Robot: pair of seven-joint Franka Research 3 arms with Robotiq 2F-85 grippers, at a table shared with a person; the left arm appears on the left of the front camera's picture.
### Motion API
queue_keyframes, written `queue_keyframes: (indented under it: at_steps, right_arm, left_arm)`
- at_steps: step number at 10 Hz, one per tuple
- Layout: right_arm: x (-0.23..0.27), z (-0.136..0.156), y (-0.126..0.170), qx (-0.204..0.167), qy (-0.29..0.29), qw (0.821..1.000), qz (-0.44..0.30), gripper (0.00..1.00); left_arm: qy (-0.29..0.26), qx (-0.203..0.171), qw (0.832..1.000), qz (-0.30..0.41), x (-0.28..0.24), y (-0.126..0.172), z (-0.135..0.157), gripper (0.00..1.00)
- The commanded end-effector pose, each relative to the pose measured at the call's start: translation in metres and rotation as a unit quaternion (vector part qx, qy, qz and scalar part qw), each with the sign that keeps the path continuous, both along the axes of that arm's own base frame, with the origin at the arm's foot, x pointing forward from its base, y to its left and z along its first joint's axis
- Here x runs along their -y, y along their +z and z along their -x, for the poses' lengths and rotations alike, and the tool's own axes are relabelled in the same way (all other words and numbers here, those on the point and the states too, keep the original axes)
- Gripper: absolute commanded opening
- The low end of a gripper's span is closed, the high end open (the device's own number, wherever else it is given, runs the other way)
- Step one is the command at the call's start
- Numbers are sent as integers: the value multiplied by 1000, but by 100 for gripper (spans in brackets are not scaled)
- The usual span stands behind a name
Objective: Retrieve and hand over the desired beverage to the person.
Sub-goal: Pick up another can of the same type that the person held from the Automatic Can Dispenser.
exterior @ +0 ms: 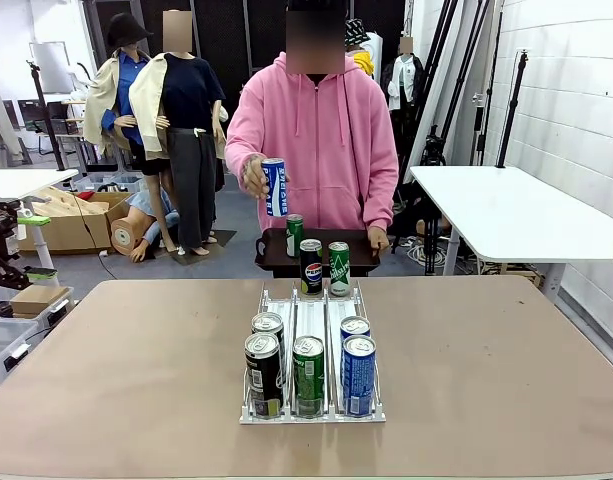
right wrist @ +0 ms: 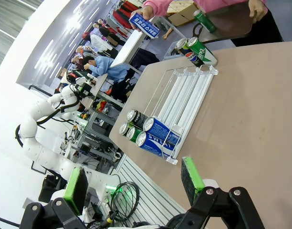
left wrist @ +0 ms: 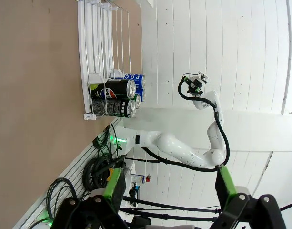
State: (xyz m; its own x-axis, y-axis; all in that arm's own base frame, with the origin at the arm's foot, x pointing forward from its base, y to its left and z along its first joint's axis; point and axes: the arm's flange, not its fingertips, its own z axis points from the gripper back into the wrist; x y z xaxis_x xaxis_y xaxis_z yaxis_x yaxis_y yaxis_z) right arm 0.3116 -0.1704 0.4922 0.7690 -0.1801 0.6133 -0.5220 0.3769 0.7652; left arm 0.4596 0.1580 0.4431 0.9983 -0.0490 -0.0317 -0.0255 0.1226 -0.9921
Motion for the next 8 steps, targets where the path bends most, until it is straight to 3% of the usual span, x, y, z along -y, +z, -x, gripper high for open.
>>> queue_keyframes:
  at_steps: [1, 8]
  right_arm:
    - [0, 0, 0, 8, 3, 1000, -2, 100]
    - [0, 0, 0, 8, 3, 1000, -2, 100]
  left_arm:
    - [7, -2, 1000, 0, 0, 0, 0, 100]
    - [7, -2, 1000, 0, 0, 0, 0, 100]
